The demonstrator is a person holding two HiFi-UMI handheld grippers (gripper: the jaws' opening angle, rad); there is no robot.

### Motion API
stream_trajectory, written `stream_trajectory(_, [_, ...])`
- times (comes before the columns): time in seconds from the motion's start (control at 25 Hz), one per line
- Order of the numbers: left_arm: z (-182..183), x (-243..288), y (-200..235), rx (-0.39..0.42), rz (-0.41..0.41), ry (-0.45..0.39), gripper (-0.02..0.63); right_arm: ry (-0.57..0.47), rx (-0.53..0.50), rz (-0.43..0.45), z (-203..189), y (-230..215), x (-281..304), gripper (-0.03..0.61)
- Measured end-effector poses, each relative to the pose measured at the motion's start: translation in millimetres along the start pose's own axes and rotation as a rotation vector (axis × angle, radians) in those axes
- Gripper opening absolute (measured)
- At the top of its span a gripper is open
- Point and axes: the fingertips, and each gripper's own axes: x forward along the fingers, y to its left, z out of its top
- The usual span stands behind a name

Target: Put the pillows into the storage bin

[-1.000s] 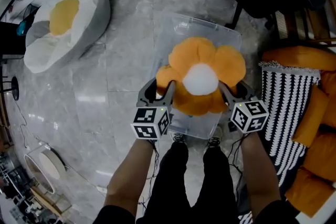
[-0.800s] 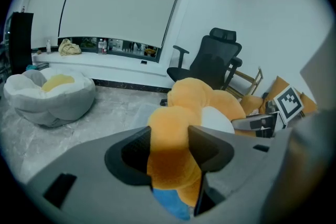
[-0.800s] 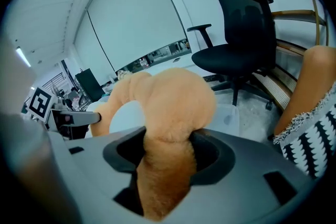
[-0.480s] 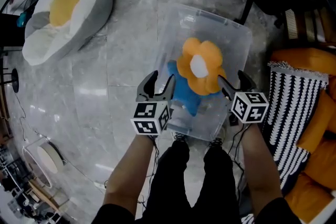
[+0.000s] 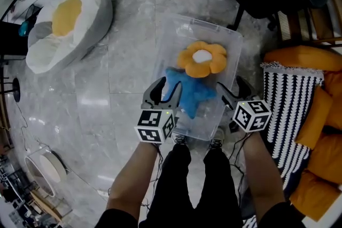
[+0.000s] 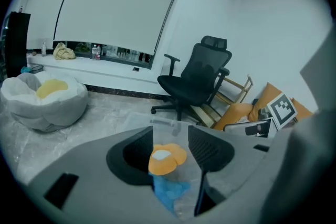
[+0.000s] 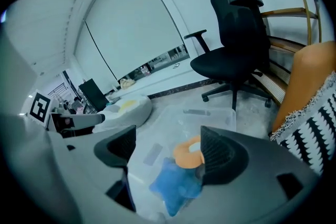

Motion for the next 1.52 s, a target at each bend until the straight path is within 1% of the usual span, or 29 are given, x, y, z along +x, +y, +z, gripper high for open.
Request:
stream_trajectory(0.28, [49.3,-47.7,-50.7,0.035,-0.058,-0.037,0.190,-0.080,-0.013,0.034,51.8,39.8,-64.1,0.388])
stream_trajectory(0.44, [85.4,-75.3,-82.1,0.066,-0.087,-0.074,0.147,-0.131,-0.027,0.045,82.8,56.8,-105.1,0.333])
stream_trajectory(0.48, [94.6,-83.1,-89.4,0.074,-0.091,-0.083,0.127,-0.146,-0.026,0.050,91.1,61.4,-116.5,0.303])
stream_trajectory(0.56, [113.7,-99.8,-102.1,0.093,-0.096,-0.097,0.092,-0.175,-0.032,0.051,109.1,70.5,-139.6,0.269])
stream_trajectory(0.6, [123.3,-108.3,-108.2,0.103,-0.100,-0.104,0.054,-0.188,-0.040,0.048,118.5,74.5,-151.3,0.224])
stream_trajectory(0.68, [142.0,-124.9,-121.7,0.119,-0.118,-0.121,0.018,-0.218,-0.048,0.049,137.6,82.3,-175.0,0.102])
stream_trajectory(0.72, [151.2,-133.1,-129.1,0.121,-0.132,-0.131,0.009,-0.234,-0.043,0.060,147.3,86.8,-186.7,0.004])
stream_trajectory(0.8, [170.2,-149.3,-144.5,0.106,-0.171,-0.154,0.006,-0.262,-0.035,0.094,167.3,98.3,-208.4,0.003])
stream_trajectory(0.92, [197.4,-172.9,-167.2,0.061,-0.241,-0.189,0.005,-0.300,-0.062,0.127,195.2,117.9,-237.8,0.003])
stream_trajectory(1.04, [218.4,-193.8,-190.3,0.063,-0.289,-0.213,0.005,-0.342,-0.101,0.145,214.9,137.4,-267.5,0.003])
stream_trajectory(1.12, [234.9,-206.1,-204.2,0.088,-0.318,-0.235,0.005,-0.368,-0.137,0.149,225.5,150.1,-285.0,0.003])
stream_trajectory(1.28, [266.2,-225.2,-230.3,0.170,-0.376,-0.282,0.005,-0.420,-0.189,0.132,244.1,167.1,-313.1,0.003])
stream_trajectory(1.4, [281.1,-239.2,-248.9,0.217,-0.428,-0.300,0.005,-0.455,-0.215,0.109,252.8,178.0,-333.2,0.003])
stream_trajectory(1.52, [291.4,-246.2,-265.1,0.242,-0.480,-0.308,0.005,-0.484,-0.238,0.080,261.1,184.0,-349.4,0.003])
